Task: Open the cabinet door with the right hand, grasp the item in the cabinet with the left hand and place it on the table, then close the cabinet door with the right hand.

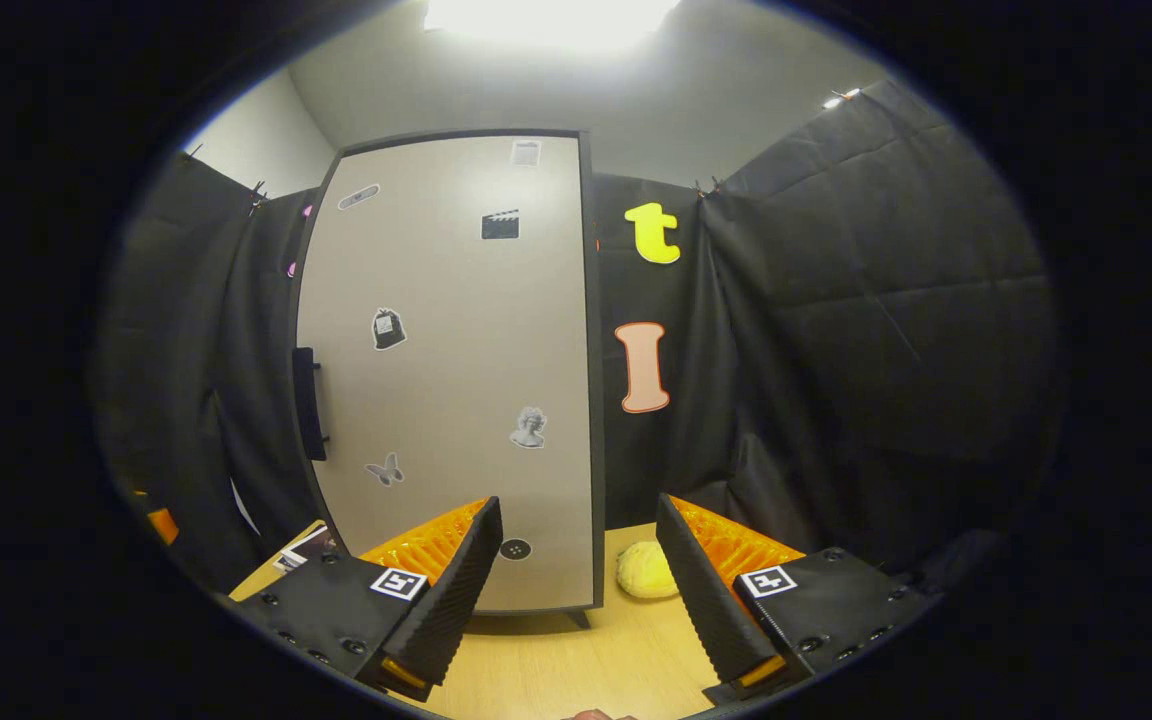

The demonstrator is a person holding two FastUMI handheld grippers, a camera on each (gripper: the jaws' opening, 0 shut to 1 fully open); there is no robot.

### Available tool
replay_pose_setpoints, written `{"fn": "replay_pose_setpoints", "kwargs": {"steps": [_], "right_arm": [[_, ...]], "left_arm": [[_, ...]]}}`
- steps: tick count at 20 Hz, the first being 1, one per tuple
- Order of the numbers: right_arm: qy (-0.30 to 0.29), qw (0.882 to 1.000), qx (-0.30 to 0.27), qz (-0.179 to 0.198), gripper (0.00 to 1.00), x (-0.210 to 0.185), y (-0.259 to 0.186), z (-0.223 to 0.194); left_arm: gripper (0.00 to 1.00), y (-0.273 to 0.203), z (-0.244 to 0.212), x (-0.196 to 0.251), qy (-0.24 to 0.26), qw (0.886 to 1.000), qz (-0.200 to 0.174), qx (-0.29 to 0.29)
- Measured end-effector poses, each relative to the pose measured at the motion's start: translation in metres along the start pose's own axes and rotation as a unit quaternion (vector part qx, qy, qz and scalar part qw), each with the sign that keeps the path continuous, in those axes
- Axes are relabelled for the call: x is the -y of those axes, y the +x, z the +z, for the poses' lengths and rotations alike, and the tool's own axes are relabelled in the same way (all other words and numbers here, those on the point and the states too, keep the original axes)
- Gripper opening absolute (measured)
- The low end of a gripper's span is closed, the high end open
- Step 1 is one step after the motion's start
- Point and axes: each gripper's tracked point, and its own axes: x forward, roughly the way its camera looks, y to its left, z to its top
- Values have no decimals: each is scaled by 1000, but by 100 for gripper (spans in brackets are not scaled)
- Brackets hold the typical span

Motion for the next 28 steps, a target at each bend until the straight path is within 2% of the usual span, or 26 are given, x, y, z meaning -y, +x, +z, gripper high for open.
{"fn": "replay_pose_setpoints", "kwargs": {"steps": [1,4,9,14,15,17,18,19,21,22,23,24,25,26,28], "right_arm": [[6,1000,-1,3,98,-5,4,4],[13,1000,-3,21,98,-27,17,16],[-10,998,9,58,98,-71,35,43],[-13,995,13,100,98,-128,47,60],[-18,994,13,109,98,-139,49,63],[-18,991,19,129,98,-163,53,70],[-15,990,25,139,98,-176,56,74],[-13,989,29,145,98,-186,58,77],[-13,988,31,152,98,-204,64,78],[-12,987,31,155,93,-213,67,78],[-11,987,29,158,98,-220,71,77],[-7,986,23,162,93,-227,75,73],[0,986,19,167,98,-234,78,68],[6,986,13,169,98,-241,81,62],[9,985,1,172,98,-252,91,50]], "left_arm": [[92,-1,0,-2,1,1000,3,0],[92,-3,-3,-11,1,1000,12,1],[92,-4,-11,-23,-10,1000,23,-4],[92,-4,-17,-41,-21,999,39,-7],[95,-5,-17,-46,-21,999,43,-7],[95,-6,-21,-55,-17,999,50,-8],[92,-6,-24,-60,-13,998,55,-10],[95,-6,-26,-65,-10,998,59,-13],[92,-7,-29,-74,-5,998,64,-16],[95,-8,-31,-78,-4,998,67,-17],[92,-8,-32,-82,-1,997,70,-17],[92,-10,-33,-87,3,997,75,-16],[92,-11,-34,-91,5,997,80,-15],[95,-13,-37,-94,6,996,85,-15],[92,-16,-46,-99,0,996,92,-21]]}}
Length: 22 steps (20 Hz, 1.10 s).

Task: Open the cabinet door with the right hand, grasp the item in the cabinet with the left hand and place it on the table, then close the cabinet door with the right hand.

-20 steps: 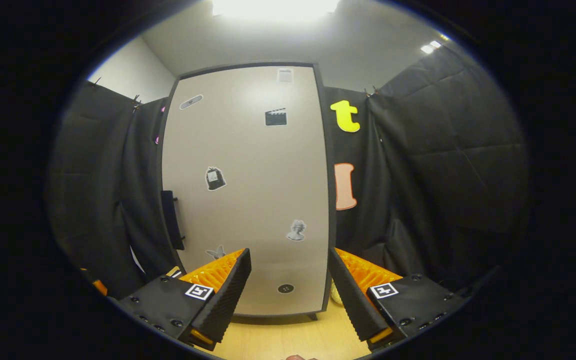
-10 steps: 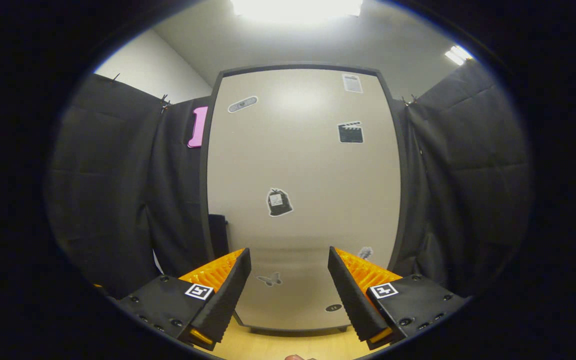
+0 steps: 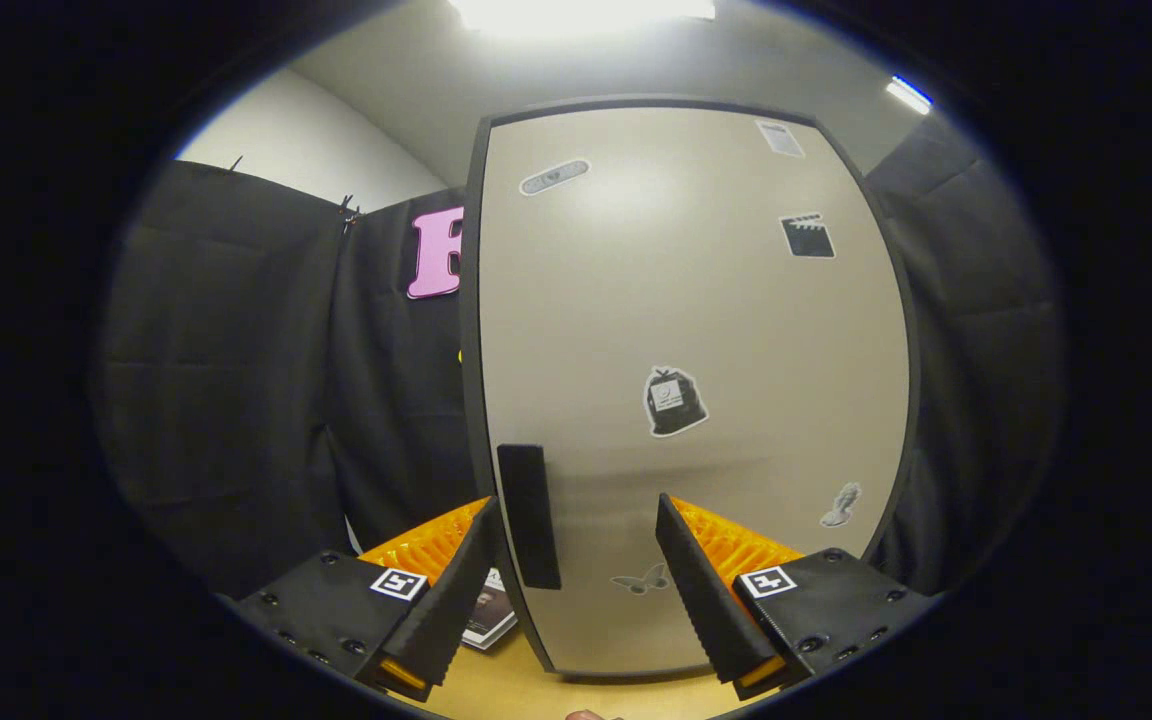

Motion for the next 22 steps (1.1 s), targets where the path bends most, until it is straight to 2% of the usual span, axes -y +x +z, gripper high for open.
{"fn": "replay_pose_setpoints", "kwargs": {"steps": [5,10,11,12,13,14,15,16,17,19,20,21,22], "right_arm": [[-30,999,-18,-19,98,-4,34,-22],[-12,999,-34,-22,98,-16,55,-33],[-13,999,-37,-22,88,-20,59,-34],[-13,999,-40,-21,81,-23,61,-36],[-14,999,-44,-19,66,-27,63,-38],[-19,998,-50,-20,59,-30,64,-41],[-22,998,-52,-21,48,-30,62,-41],[-23,998,-50,-21,50,-30,66,-42],[-24,998,-51,-30,47,-25,66,-44],[-11,998,-52,-23,34,-24,66,-43],[-15,998,-55,-18,31,-25,67,-44],[-18,998,-55,-14,31,-24,67,-44],[-10,999,-51,-8,34,-25,66,-44]], "left_arm": [[92,-6,-16,-20,4,1000,25,-17],[92,-11,-29,-28,-13,999,37,-34],[92,-11,-30,-28,-16,998,39,-38],[95,-10,-32,-30,-18,998,41,-40],[92,-10,-32,-31,-19,998,43,-41],[95,-10,-34,-32,-18,998,45,-41],[95,-11,-32,-33,-16,998,46,-39],[95,-14,-28,-31,-13,998,43,-33],[95,-16,-24,-30,-8,999,38,-26],[92,-20,-20,-29,1,999,32,-21],[92,-19,-21,-25,-1,999,25,-21],[95,-19,-21,-18,-9,1000,11,-21],[95,-18,-21,-13,-17,1000,3,-21]]}}
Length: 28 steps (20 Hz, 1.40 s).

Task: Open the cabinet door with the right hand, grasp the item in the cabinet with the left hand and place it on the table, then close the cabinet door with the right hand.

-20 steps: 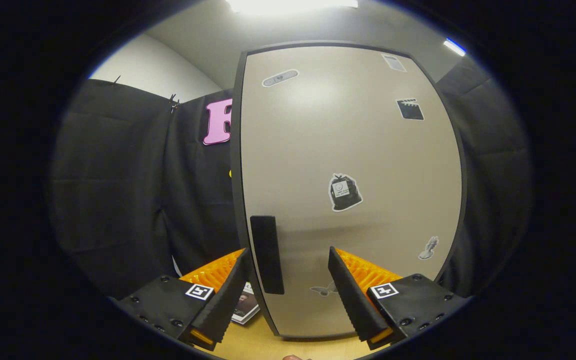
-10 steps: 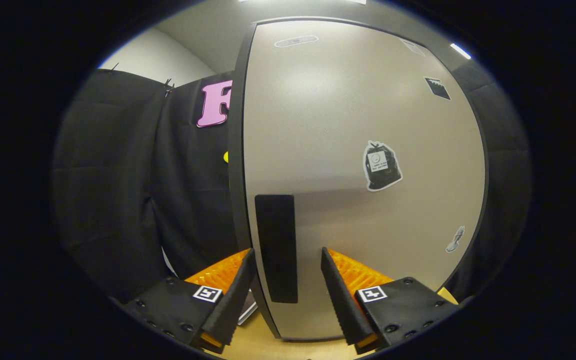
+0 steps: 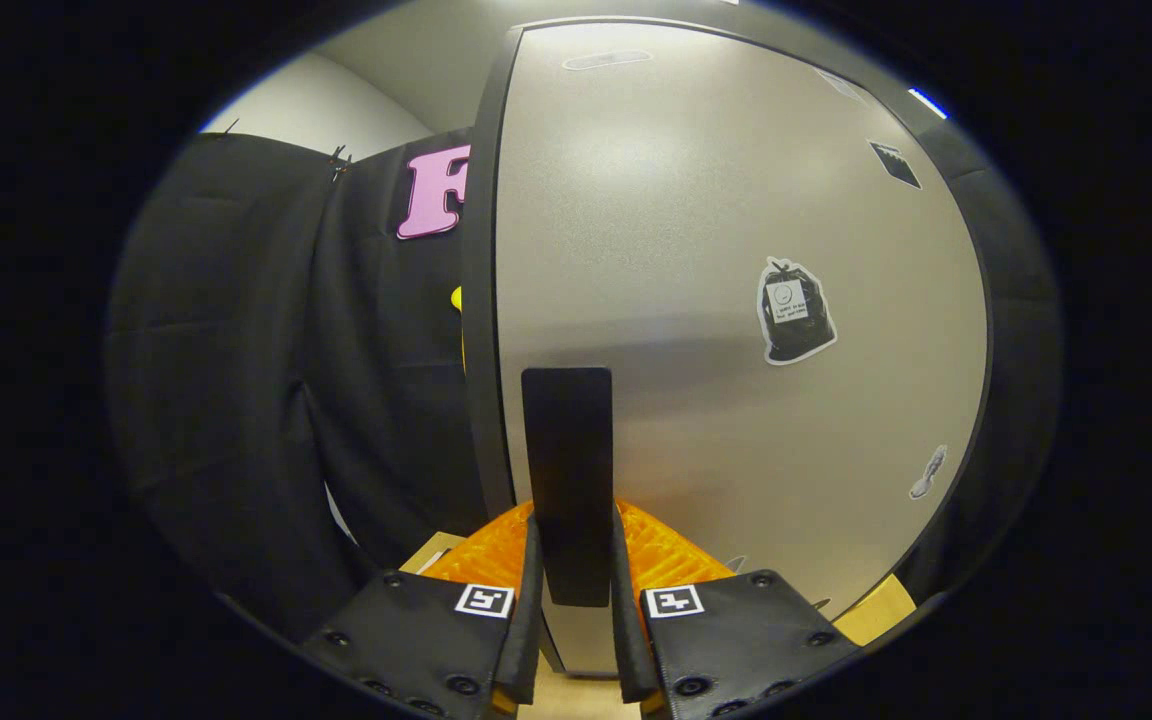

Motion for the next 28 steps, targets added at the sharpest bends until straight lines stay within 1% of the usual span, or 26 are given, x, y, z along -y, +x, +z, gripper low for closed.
{"fn": "replay_pose_setpoints", "kwargs": {"steps": [1,2,3,4,5,6,7,9,11,12,13,14,15,16,18,19,20,21,22,25,28], "right_arm": [[6,1000,5,7,24,-1,0,0],[5,1000,7,13,24,0,0,0],[2,1000,11,19,17,-1,-7,0],[-8,1000,9,29,17,-2,-4,-1],[-9,999,13,41,11,-4,-6,2],[-11,998,7,57,11,-4,-12,-1],[-9,998,6,69,12,-5,-16,0],[-14,996,4,88,12,-5,-26,0],[-19,994,12,104,11,-5,-41,2],[-24,993,14,113,10,-5,-48,1],[-25,992,14,122,11,-5,-55,1],[-25,991,16,131,10,-4,-63,1],[-24,990,18,137,11,-2,-71,2],[-23,990,20,140,10,-1,-78,2],[-19,989,28,142,10,6,-87,2],[-14,989,29,141,11,9,-91,2],[-10,990,30,140,11,11,-96,1],[-9,990,30,136,11,14,-100,1],[-10,991,30,133,11,16,-101,-1],[-16,993,27,115,12,28,-109,-2],[8,994,21,103,11,35,-119,-3]], "left_arm": [[95,0,0,1,-4,1000,-1,0],[92,-1,2,1,-1,1000,-1,3],[92,-3,4,1,6,1000,1,7],[92,-4,4,1,15,1000,2,9],[92,-6,3,3,21,1000,1,9],[95,-7,1,7,22,1000,-4,8],[92,-8,0,13,16,1000,-11,6],[92,-7,-3,23,-10,1000,-27,0],[92,-6,-3,21,-29,999,-25,-3],[92,-5,-2,20,-37,999,-23,-2],[92,-6,1,18,-43,999,-20,-1],[95,-5,2,16,-47,999,-16,0],[92,-4,4,14,-49,999,-15,1],[92,-3,5,18,-44,999,-23,0],[92,1,12,14,-12,1000,-18,8],[95,4,16,14,3,1000,-17,10],[92,6,18,19,9,1000,-21,11],[95,8,21,27,10,999,-29,13],[92,10,25,37,7,999,-38,15],[92,17,32,62,10,998,-65,21],[92,26,28,93,20,995,-98,14]]}}
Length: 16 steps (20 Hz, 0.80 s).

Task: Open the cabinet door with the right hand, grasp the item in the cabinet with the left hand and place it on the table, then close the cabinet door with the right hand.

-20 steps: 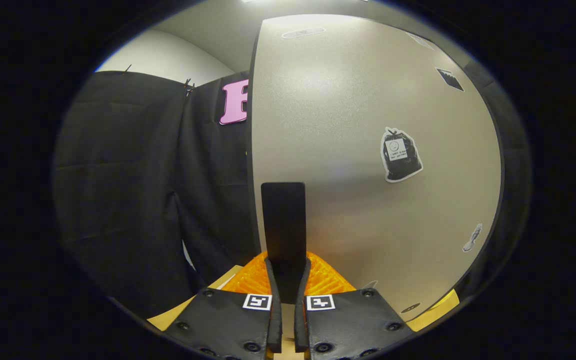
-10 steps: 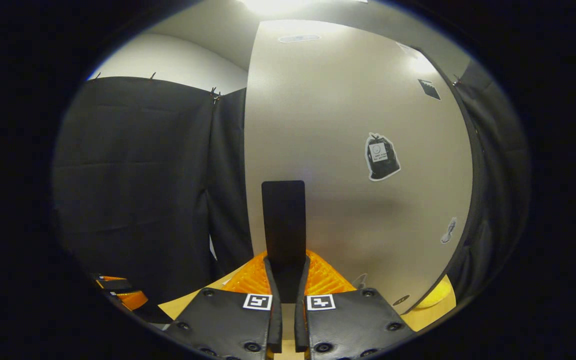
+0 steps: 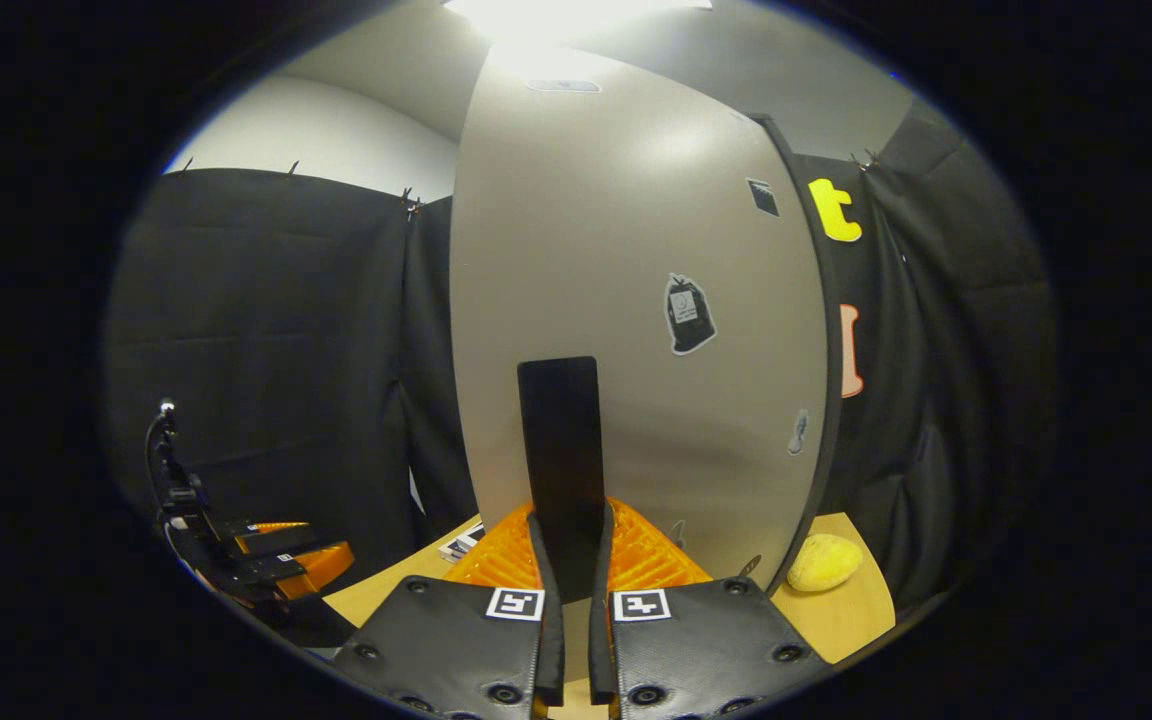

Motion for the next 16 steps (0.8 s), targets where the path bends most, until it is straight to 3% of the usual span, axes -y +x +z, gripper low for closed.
{"fn": "replay_pose_setpoints", "kwargs": {"steps": [8,10,12,16], "right_arm": [[35,996,10,-80,11,30,-28,3],[18,994,9,-108,8,43,-34,2],[-21,990,11,-140,7,65,-39,3],[-36,985,29,-165,7,88,-51,14]], "left_arm": [[92,32,2,85,20,994,-104,-9],[95,39,-4,104,19,992,-125,-18],[92,46,-10,122,35,989,-143,-28],[95,56,-29,157,50,981,-180,-47]]}}
